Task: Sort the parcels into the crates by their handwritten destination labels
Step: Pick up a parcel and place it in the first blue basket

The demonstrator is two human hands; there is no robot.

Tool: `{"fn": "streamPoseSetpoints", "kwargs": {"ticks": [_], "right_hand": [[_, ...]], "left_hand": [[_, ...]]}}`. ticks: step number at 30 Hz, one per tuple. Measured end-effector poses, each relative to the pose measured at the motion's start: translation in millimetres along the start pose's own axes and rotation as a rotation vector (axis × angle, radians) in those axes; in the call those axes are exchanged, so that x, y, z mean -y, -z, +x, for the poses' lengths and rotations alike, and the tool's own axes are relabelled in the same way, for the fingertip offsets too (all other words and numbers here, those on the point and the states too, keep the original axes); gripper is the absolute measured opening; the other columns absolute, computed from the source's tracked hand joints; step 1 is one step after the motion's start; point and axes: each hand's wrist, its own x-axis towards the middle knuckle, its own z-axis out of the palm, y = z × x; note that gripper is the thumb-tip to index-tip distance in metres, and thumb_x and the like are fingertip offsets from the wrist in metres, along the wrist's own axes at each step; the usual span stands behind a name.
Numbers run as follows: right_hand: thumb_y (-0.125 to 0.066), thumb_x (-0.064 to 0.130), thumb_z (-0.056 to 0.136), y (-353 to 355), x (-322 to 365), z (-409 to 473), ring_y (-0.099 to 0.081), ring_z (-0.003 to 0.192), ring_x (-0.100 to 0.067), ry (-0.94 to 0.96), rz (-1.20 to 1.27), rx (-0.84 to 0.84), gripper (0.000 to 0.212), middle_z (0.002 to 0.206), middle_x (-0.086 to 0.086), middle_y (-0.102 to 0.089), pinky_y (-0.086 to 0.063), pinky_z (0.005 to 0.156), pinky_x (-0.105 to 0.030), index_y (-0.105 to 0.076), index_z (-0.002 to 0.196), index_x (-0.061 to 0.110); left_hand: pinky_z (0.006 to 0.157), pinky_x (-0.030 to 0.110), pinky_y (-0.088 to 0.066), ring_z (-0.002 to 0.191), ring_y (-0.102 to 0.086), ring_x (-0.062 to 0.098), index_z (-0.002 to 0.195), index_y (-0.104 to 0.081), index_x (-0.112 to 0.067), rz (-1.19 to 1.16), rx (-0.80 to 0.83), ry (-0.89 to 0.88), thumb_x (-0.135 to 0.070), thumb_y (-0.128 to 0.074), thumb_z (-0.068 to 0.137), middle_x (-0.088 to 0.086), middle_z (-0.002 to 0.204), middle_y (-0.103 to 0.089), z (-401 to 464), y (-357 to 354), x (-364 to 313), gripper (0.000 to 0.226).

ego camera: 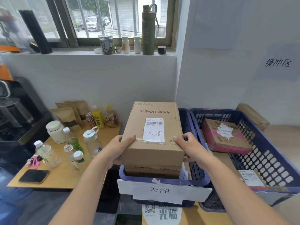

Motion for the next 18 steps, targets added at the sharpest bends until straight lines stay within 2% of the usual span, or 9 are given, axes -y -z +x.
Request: {"fn": "streamPoseSetpoints", "kwargs": {"ticks": [5, 12, 14, 18], "right_hand": [[-0.059, 0.052, 0.095, 3.0, -2.0, -4.5, -0.071, 0.081, -0.018, -0.024, 0.019, 0.004, 0.045, 0.111, -0.005, -0.068, -0.057, 0.055, -0.028, -0.045, 0.126, 0.022], [-0.059, 0.053, 0.094, 5.0, -3.2, -6.9, -0.072, 0.085, -0.018, -0.036, 0.001, 0.004, 0.045, 0.111, -0.003, -0.069, -0.063, 0.065, -0.035, -0.047, 0.126, 0.024], [-0.058, 0.053, 0.095, 6.9, -3.0, -7.0, -0.071, 0.086, -0.018, -0.036, -0.017, 0.003, 0.046, 0.112, -0.003, -0.067, -0.064, 0.069, -0.039, -0.046, 0.128, 0.022], [-0.058, 0.046, 0.097, 7.4, 0.7, -9.2, -0.070, 0.081, -0.018, -0.064, -0.008, 0.025, 0.045, 0.110, -0.004, -0.066, -0.061, 0.058, -0.036, -0.044, 0.131, 0.020]], "left_hand": [[0.061, 0.036, -0.058, 0.092, -0.061, 0.018, 0.124, -0.048, -0.027, -0.001, -0.017, -0.017, -0.058, -0.064, 0.089, -0.001, 0.109, -0.062, -5.3, -9.0, -1.3, 0.050], [0.057, 0.033, -0.056, 0.088, -0.060, 0.016, 0.120, -0.048, -0.028, -0.010, -0.042, -0.023, -0.055, -0.065, 0.090, -0.002, 0.104, -0.062, -7.3, -14.4, -0.9, 0.043], [0.061, 0.036, -0.057, 0.089, -0.060, 0.016, 0.121, -0.048, -0.028, 0.007, -0.045, -0.023, -0.054, -0.065, 0.090, -0.002, 0.104, -0.061, -6.2, -15.1, -1.9, 0.044], [0.079, 0.052, -0.060, 0.099, -0.061, 0.024, 0.129, -0.050, -0.023, 0.022, -0.059, -0.009, -0.052, -0.069, 0.089, 0.003, 0.113, -0.063, -0.8, -14.7, -5.3, 0.053]]}}
